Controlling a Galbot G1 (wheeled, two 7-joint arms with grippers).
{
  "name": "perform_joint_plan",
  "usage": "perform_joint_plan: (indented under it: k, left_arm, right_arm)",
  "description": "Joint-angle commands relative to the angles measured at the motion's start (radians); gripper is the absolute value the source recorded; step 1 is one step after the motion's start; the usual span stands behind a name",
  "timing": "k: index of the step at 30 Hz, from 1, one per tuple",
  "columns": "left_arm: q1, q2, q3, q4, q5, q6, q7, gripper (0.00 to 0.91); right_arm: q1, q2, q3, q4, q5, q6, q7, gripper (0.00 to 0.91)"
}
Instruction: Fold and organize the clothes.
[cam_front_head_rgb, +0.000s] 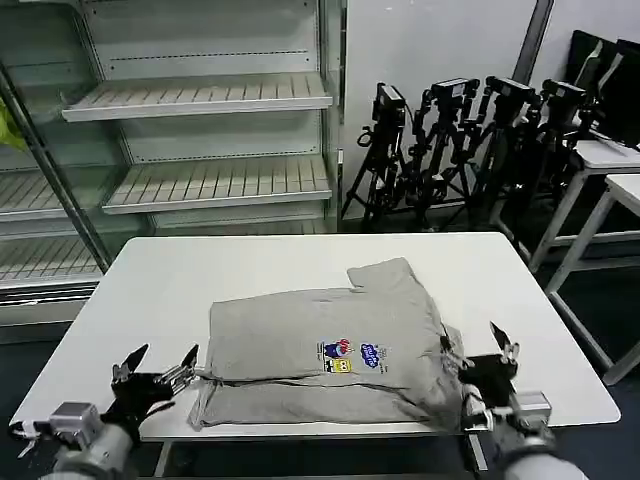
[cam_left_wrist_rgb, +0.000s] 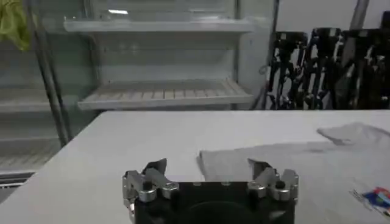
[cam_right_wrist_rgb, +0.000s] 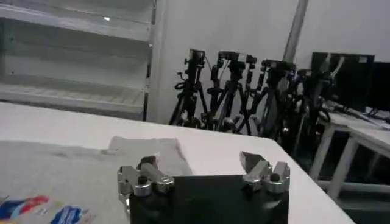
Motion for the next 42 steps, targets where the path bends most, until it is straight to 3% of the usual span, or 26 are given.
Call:
perform_joint_plan:
  k: [1,7,18,26,37,38,39,40,41,42]
  left_arm:
    - [-0.327,0.02,0.193,0.245,0.028,0.008,-0.047,0.907]
    - [-0.489,0.016,0.31,0.422,0.032,0.009,-0.056,0.907]
    - [-0.681,0.004,0.442,0.658,0.032,0.01,-0.055,0.907]
    - [-0.688,-0.007,0.461,0.716,0.042,0.01,-0.048,0.907]
    - [-0.682,0.01,0.444,0.729,0.024,0.011,-0.048,0.907]
    - [-0.682,0.01,0.442,0.73,0.019,0.011,-0.047,0.846]
    - [-0.681,0.011,0.439,0.732,0.013,0.011,-0.042,0.655]
    - [-0.678,0.011,0.436,0.731,0.01,0.011,-0.035,0.252]
    - [-0.675,0.011,0.435,0.725,0.002,0.011,-0.024,0.111]
    - [-0.669,0.013,0.433,0.717,-0.005,0.01,-0.009,0.02]
  right_arm:
    - [0.49,0.026,-0.203,-0.386,0.029,-0.053,0.027,0.907]
    - [0.675,0.062,-0.258,-0.583,0.028,-0.076,0.022,0.907]
    - [0.86,0.128,-0.294,-0.884,0.041,-0.077,-0.004,0.907]
    - [0.921,0.183,-0.298,-1.035,0.047,-0.077,-0.03,0.907]
    - [0.977,0.242,-0.314,-1.178,0.142,-0.078,-0.051,0.907]
    - [0.978,0.243,-0.314,-1.186,0.147,-0.078,-0.051,0.907]
    - [0.978,0.247,-0.311,-1.196,0.157,-0.078,-0.051,0.907]
    - [0.978,0.251,-0.306,-1.205,0.168,-0.078,-0.05,0.907]
    - [0.978,0.255,-0.304,-1.21,0.183,-0.079,-0.05,0.887]
    - [0.978,0.257,-0.303,-1.215,0.2,-0.079,-0.051,0.504]
